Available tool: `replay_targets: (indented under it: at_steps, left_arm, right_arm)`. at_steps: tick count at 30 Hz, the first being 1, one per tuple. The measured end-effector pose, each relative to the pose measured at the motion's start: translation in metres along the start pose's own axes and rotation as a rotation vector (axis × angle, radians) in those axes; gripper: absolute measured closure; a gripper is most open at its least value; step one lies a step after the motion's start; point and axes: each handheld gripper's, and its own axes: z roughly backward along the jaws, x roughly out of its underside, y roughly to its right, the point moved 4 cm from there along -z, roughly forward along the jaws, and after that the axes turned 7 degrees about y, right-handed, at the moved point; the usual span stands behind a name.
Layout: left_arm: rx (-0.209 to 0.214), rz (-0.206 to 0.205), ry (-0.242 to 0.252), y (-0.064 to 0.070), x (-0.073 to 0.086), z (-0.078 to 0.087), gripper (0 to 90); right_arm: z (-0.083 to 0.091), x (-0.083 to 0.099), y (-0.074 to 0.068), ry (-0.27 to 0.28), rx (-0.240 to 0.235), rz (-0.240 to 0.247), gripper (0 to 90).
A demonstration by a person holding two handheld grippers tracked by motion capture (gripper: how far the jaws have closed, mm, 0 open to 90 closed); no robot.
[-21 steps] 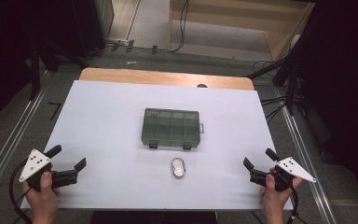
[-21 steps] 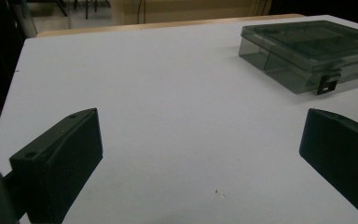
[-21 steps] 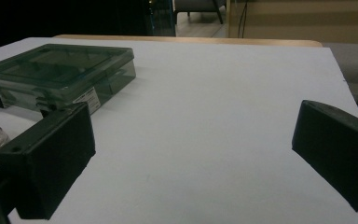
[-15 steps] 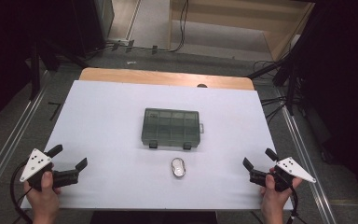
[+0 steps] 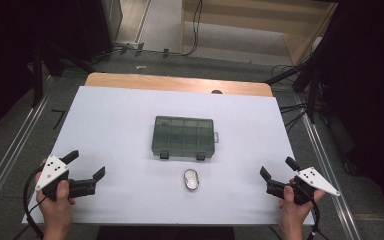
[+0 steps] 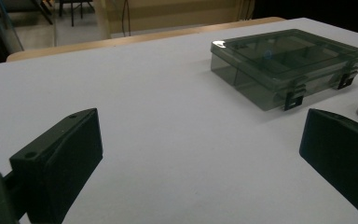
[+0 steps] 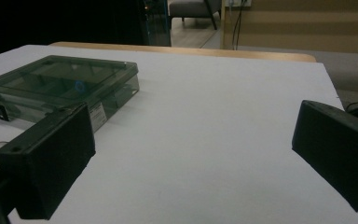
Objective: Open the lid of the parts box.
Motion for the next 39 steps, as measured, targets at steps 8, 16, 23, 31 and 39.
replay_targets:
  at_steps: [8,16,23,31,39]
  left_arm:
    - [0.062,-0.020,0.008,0.017,-0.013,-0.013,0.0]
    - [0.096,-0.026,0.015,0.026,-0.022,-0.024,0.0]
    - [0.129,0.012,0.038,0.033,-0.034,-0.034,0.0]
    - [0.140,0.019,0.049,0.040,-0.045,-0.049,0.0]
    - [0.156,0.020,0.052,0.045,-0.053,-0.063,0.0]
  right_arm:
    - [-0.001,-0.006,-0.007,-0.008,-0.008,0.010,0.0]
    - [-0.004,-0.018,-0.016,0.010,-0.026,0.018,0.0]
    - [-0.013,-0.029,-0.026,0.016,-0.056,0.035,0.0]
    - [-0.027,-0.035,-0.037,0.008,-0.105,0.040,0.0]
    - [-0.040,-0.042,-0.045,0.007,-0.119,0.042,0.0]
